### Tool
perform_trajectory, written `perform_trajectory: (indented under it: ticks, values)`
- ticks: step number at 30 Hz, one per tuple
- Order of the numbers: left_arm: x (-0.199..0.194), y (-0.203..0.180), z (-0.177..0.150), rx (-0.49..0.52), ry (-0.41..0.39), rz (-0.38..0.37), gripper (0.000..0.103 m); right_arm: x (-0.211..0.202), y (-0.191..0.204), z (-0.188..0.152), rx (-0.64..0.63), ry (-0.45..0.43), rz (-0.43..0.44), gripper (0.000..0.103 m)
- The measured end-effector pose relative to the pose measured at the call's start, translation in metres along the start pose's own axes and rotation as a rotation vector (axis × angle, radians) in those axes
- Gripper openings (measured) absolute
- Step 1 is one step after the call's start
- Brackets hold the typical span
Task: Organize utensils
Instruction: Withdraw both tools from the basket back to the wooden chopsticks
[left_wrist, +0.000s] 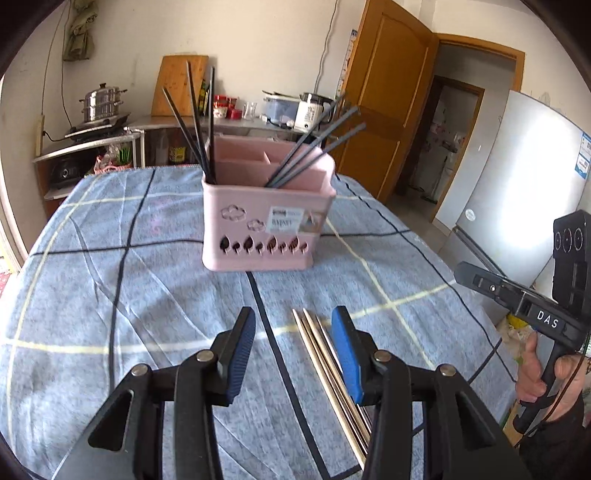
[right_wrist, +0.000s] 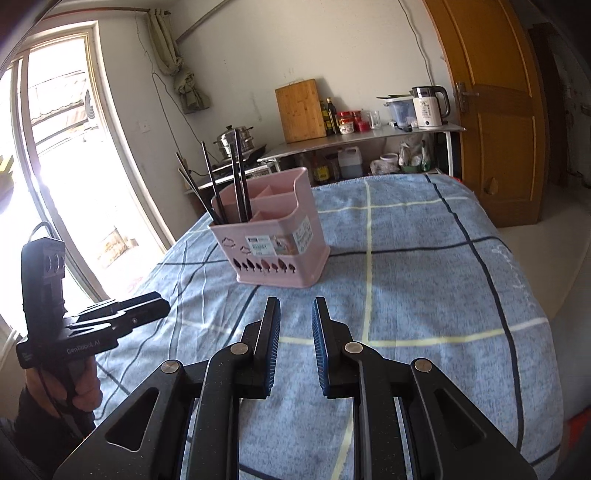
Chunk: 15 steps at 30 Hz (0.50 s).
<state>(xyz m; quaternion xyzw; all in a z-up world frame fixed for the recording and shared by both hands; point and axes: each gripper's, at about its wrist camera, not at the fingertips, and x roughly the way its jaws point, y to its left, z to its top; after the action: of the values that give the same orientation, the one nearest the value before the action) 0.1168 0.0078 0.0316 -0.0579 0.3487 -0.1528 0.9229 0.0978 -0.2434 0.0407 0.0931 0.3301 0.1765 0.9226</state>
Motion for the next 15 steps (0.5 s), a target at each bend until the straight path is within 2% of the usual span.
perform_trajectory:
  ticks: [6, 11, 13, 15]
  values:
    - [0.033, -0.019, -0.026, -0.001, 0.104, 0.006, 0.045, 0.005, -0.006, -0.017, 0.02, 0.041, 0.004, 0.018]
    - [0.055, -0.026, -0.042, 0.015, 0.161, 0.052, 0.044, 0.012, -0.006, -0.024, 0.021, 0.066, 0.007, 0.018]
    - [0.062, -0.027, -0.046, 0.02, 0.187, 0.071, 0.041, 0.014, -0.005, -0.025, 0.021, 0.074, 0.009, 0.018]
    - [0.062, -0.028, -0.048, 0.029, 0.175, 0.086, 0.038, 0.016, -0.005, -0.025, 0.019, 0.079, 0.015, 0.018]
